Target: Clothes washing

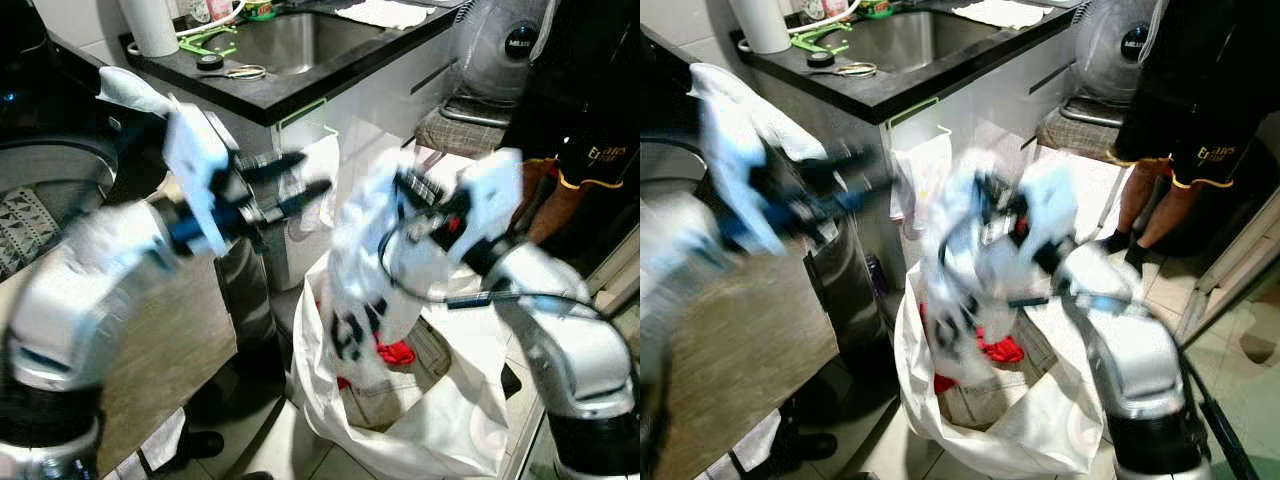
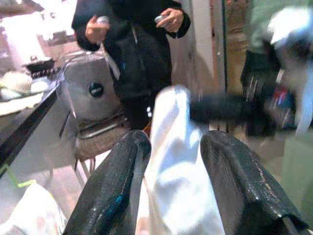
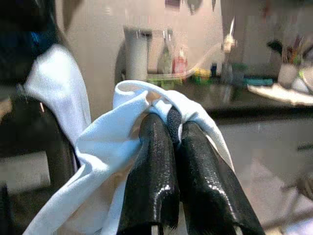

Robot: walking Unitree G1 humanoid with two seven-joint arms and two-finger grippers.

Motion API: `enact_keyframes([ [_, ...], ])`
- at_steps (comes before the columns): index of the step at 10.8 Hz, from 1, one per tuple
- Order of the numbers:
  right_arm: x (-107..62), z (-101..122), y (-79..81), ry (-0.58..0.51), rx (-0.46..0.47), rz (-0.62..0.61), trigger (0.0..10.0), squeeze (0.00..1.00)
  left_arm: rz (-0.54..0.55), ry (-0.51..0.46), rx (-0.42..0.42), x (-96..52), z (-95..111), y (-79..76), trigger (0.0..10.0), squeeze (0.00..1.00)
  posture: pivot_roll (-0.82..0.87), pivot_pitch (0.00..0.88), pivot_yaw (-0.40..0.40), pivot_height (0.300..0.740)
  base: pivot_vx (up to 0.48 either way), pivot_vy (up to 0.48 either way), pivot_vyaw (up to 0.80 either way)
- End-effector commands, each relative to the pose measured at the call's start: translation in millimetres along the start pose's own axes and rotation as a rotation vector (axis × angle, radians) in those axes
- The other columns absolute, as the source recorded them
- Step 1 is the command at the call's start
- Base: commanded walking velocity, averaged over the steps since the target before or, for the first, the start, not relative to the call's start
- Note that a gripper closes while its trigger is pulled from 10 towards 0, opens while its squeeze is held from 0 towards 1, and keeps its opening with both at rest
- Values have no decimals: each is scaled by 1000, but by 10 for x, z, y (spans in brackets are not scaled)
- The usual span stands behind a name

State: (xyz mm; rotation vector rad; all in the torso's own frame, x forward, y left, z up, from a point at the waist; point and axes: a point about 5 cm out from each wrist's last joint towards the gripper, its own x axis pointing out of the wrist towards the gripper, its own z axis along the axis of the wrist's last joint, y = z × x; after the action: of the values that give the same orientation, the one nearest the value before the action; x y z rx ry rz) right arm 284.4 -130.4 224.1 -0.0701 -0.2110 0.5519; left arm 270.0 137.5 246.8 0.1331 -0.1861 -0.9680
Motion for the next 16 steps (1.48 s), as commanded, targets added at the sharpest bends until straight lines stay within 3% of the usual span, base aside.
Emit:
enact_keyframes([
  [1,22,240,20,-94,14,16,10000,0,16,15,0,12,-81,-35,10000,0,-42,0,57,740,0,0,0],
  [2,49,437,67,-163,49,65,10000,0,8,61,-24,-6,-247,-137,10000,0,-43,0,49,740,0,0,0],
  [3,60,491,93,-183,80,98,10000,0,25,111,-31,-7,-388,-171,10000,0,-41,0,44,740,0,0,0],
  [6,66,346,235,-105,131,178,10000,0,61,82,-67,99,-449,-166,10000,0,-43,0,41,740,0,0,0],
  [7,48,282,291,-64,136,208,10000,0,74,41,-92,137,-426,-139,10000,1000,-44,0,42,740,0,0,0],
  [9,50,313,327,-71,152,228,10000,0,99,54,-92,163,-483,-84,10000,1000,-43,0,44,740,0,0,0],
  [13,15,338,314,-64,144,238,10000,0,181,78,-77,59,-560,123,10000,1000,-49,0,47,740,0,0,0],
  [16,23,325,312,-52,141,235,10000,0,-61,125,-135,31,-503,-83,10000,1000,-47,0,48,740,0,0,0],
])
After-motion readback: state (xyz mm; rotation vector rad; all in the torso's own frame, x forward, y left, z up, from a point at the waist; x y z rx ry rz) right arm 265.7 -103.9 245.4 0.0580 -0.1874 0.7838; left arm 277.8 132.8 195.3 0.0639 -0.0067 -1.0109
